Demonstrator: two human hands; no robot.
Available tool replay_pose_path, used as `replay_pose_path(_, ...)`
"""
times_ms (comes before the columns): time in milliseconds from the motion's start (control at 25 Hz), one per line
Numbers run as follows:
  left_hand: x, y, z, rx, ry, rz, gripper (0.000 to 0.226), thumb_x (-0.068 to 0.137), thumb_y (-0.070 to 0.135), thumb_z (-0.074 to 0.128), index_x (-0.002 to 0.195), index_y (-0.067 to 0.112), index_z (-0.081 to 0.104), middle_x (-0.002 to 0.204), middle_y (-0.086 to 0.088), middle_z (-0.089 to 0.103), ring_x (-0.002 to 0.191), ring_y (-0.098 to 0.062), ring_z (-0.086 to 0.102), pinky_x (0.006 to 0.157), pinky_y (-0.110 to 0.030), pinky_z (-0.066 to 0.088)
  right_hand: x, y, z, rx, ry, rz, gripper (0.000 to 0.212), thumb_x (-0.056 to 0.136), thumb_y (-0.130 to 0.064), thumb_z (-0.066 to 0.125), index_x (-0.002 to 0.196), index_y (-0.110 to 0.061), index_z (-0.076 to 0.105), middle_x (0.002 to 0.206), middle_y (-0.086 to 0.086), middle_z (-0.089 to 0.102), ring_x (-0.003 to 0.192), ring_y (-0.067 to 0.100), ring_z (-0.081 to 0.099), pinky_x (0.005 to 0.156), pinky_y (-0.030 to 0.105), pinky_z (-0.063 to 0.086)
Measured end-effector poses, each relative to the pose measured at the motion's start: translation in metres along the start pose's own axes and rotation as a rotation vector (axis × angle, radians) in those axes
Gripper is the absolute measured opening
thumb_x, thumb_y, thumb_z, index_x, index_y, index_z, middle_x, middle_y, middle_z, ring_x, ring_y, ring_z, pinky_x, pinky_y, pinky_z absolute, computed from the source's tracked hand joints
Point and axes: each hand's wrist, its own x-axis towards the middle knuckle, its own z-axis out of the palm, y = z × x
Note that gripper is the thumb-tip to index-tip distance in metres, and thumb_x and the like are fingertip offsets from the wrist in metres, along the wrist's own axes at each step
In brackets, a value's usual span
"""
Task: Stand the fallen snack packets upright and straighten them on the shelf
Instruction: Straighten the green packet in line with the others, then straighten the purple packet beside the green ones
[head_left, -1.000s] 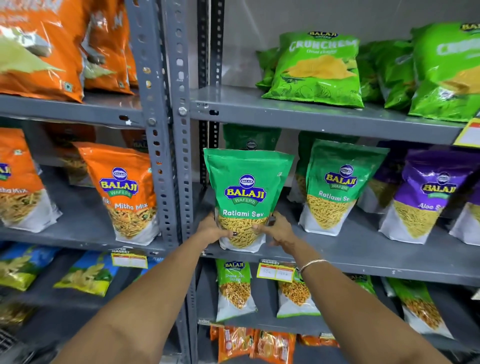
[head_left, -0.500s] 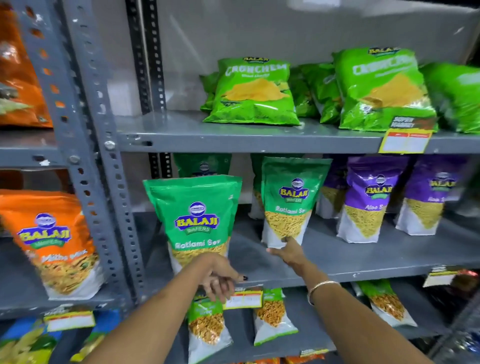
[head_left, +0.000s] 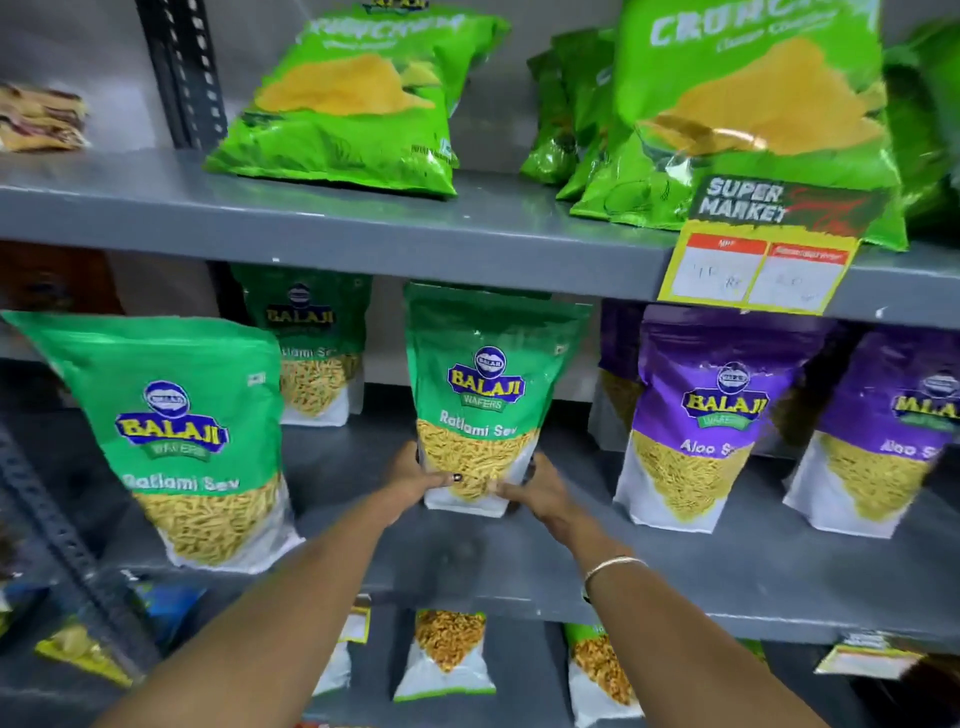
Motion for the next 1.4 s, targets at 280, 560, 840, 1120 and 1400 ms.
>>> replay_pose_path(280, -0.041, -0.001, -0.003, 0.139, 0.048, -0.023, 0.054, 0.07, 0.018, 0.077, 0.114, 0.0, 0.052, 0.121, -0.017, 0.062, 0.106, -0.03, 0.058, 0.08, -0.035, 0.045, -0.036, 0.0, 0.002, 0.009, -0.016, -0.041, 0.065, 0.068, 0.005, 0.074, 0.125, -0.001, 0.044, 0.131, 0.018, 0.054, 0.103, 0.018, 0.049, 0.086, 0.028, 0.042)
replay_pose_path(560, -0.083, -0.006, -0.017, 0.262, -0.042, -0.021, 0.069, 0.068, 0.03, 0.078, 0.124, 0.006, 0.046, 0.132, -0.013, 0.055, 0.12, -0.03, 0.051, 0.095, -0.039, 0.044, -0.079, 0.0, 0.006, -0.056, 0.006, -0.037, 0.068, 0.067, -0.001, 0.076, 0.126, -0.001, 0.043, 0.129, 0.014, 0.054, 0.116, 0.024, 0.051, 0.09, 0.026, 0.039)
replay_pose_path(840, -0.093, -0.012, -0.024, 0.197, -0.104, 0.016, 0.071, 0.068, 0.025, 0.078, 0.129, 0.011, 0.044, 0.137, -0.009, 0.053, 0.126, -0.028, 0.049, 0.103, -0.04, 0.043, -0.088, 0.008, 0.012, -0.067, 0.022, -0.02, 0.073, 0.063, -0.008, 0.081, 0.125, -0.005, 0.044, 0.126, 0.006, 0.057, 0.117, 0.023, 0.052, 0.099, 0.034, 0.043)
replay_pose_path(1120, -0.098, -0.005, -0.037, 0.38, -0.326, -0.152, 0.08, 0.076, 0.028, 0.072, 0.138, 0.007, 0.026, 0.14, -0.012, 0.042, 0.124, -0.028, 0.047, 0.101, -0.039, 0.043, -0.084, 0.011, 0.006, -0.145, -0.068, 0.011, 0.093, 0.055, -0.026, 0.086, 0.132, -0.01, 0.035, 0.139, 0.01, 0.049, 0.129, 0.029, 0.045, 0.109, 0.049, 0.038)
replay_pose_path(1400, -0.119, 0.059, 0.022, 0.737, -0.768, -0.362, 0.028, 0.09, 0.034, 0.051, 0.086, 0.006, 0.052, 0.08, -0.004, 0.055, 0.082, -0.02, 0.059, 0.092, -0.043, 0.045, -0.084, 0.027, -0.105, -0.521, 0.256, 0.188, 0.035, 0.067, -0.027, 0.079, 0.074, -0.005, 0.053, 0.051, -0.005, 0.064, 0.067, 0.022, 0.055, 0.068, 0.031, 0.043)
